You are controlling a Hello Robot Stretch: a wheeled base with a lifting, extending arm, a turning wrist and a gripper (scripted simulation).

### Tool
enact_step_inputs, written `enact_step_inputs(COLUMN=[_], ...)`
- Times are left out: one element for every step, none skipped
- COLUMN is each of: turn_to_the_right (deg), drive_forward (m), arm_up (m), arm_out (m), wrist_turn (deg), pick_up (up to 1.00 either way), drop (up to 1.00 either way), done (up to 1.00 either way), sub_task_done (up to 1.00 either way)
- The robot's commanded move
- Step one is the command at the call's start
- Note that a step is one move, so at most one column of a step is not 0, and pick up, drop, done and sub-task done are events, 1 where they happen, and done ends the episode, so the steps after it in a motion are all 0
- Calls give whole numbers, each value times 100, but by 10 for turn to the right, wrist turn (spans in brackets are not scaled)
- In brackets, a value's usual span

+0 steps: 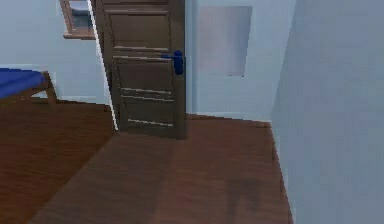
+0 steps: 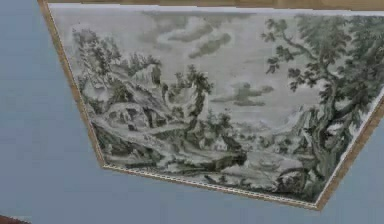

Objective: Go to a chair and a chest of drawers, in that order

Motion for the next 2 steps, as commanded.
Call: enact_step_inputs(turn_to_the_right=[0, 90], drive_forward=[60, 0], arm_up=[0, 0], arm_out=[0, 0], wrist_turn=[0, 0], pick_up=[0, 0], drop=[0, 0], done=[0, 0], sub_task_done=[0, 0])
